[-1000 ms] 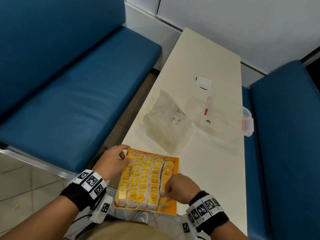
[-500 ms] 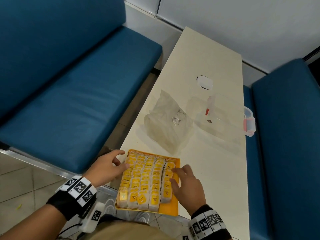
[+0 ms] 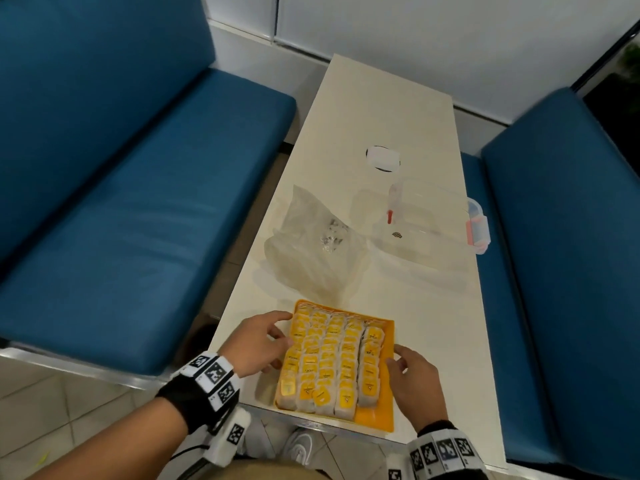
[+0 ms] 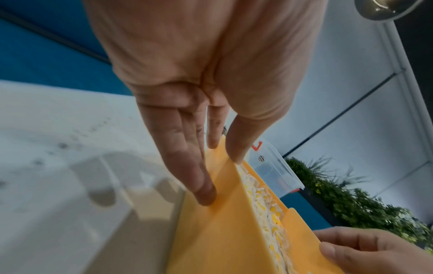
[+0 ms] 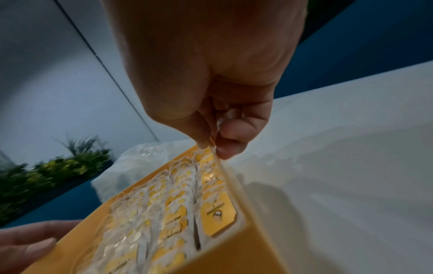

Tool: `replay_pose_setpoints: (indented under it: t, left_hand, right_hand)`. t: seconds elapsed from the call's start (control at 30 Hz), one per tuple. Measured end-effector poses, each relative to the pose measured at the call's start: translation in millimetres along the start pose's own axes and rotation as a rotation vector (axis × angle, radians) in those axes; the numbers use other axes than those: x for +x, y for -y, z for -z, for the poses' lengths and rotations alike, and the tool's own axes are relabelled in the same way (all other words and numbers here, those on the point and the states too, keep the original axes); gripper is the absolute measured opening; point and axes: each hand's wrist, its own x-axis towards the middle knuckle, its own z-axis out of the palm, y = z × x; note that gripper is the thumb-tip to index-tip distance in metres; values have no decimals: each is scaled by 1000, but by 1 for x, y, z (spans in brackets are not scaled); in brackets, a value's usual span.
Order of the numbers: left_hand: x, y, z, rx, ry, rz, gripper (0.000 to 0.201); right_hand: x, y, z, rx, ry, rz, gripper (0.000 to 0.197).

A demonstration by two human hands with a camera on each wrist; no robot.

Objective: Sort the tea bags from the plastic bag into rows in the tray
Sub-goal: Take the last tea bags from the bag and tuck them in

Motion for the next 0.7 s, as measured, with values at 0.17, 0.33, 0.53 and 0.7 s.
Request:
replay_pose_setpoints:
  t: [0.17,0.33,0.53,0.7]
  left_hand:
    - [19,-21,-24,34,31,-37,48]
    - [28,-36,8,68,-259,-109,26]
    - [66,-35,70,64,-386,-16,42]
    - [94,-25,80,-83,-220,-46,61]
  right_hand:
    - [10,-17,19,-13,-10,-57,31]
    - [23,7,36,-7,-127,13,38]
    - [98,112,19,-27,75,184,42]
    - [147,183,-27,-100,391,160,53]
